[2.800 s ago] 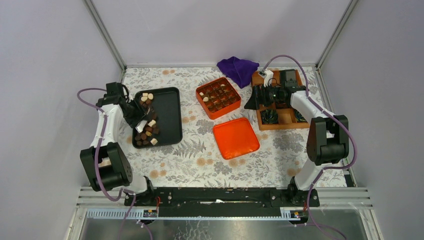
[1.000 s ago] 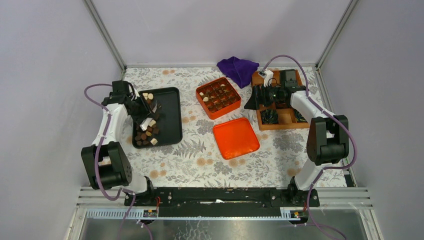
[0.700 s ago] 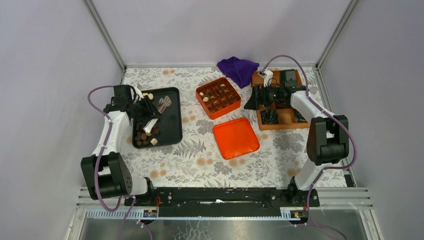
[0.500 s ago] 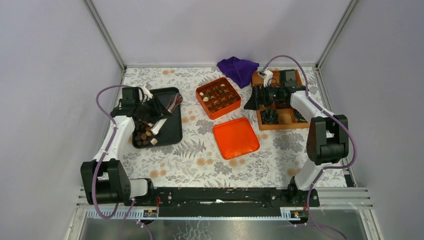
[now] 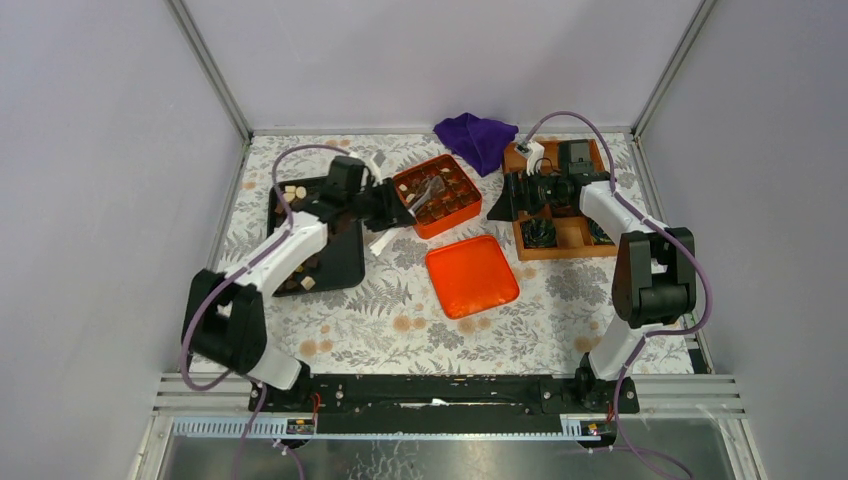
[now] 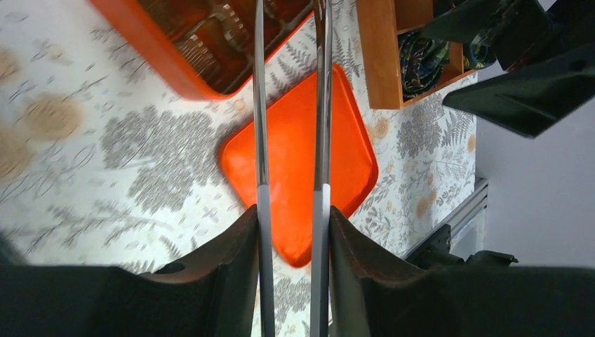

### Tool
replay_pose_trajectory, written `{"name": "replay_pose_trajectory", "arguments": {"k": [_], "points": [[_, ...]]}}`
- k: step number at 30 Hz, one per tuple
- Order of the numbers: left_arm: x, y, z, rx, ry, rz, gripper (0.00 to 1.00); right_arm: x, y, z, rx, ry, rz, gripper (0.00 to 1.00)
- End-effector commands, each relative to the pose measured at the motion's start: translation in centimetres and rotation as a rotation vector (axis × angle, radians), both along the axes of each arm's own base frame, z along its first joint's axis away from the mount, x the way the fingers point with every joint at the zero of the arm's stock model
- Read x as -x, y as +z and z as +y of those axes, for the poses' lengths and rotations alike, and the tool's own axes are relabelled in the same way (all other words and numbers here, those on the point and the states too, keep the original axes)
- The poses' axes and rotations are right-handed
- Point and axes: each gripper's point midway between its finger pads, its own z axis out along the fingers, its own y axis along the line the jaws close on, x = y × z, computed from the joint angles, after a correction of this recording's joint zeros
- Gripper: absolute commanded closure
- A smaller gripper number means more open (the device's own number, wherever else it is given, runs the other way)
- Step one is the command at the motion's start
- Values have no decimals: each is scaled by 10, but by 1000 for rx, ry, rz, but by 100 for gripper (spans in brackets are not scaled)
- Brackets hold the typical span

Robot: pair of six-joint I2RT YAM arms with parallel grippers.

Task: Pack the chocolate
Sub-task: Place the fake chocolate in the packing box.

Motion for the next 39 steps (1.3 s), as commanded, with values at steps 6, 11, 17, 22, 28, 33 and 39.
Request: {"name": "replay_pose_trajectory", "arguments": {"k": [6, 11, 17, 22, 28, 33, 39], "points": [[-56, 18, -53, -159, 7, -170, 94, -10, 14, -2, -13, 12, -45, 0], [-69, -1, -62, -290, 7, -145, 94, -10, 13, -2, -12, 12, -44, 0], [-76, -8, -72, -378, -12, -142, 92, -11, 12, -3, -9, 11, -42, 0], [-76, -12, -77, -412, -34, -130, 87, -11, 11, -5, -2, 8, -44, 0], [-71, -20, -82, -399, -53, -91, 73, -11, 10, -5, -3, 8, -41, 0], [-71, -23, -82, -414, -52, -74, 61, -10, 11, -4, -9, 12, -40, 0], [-73, -23, -82, -412, -45, -72, 53, -10, 12, -4, -11, 14, -42, 0]]}}
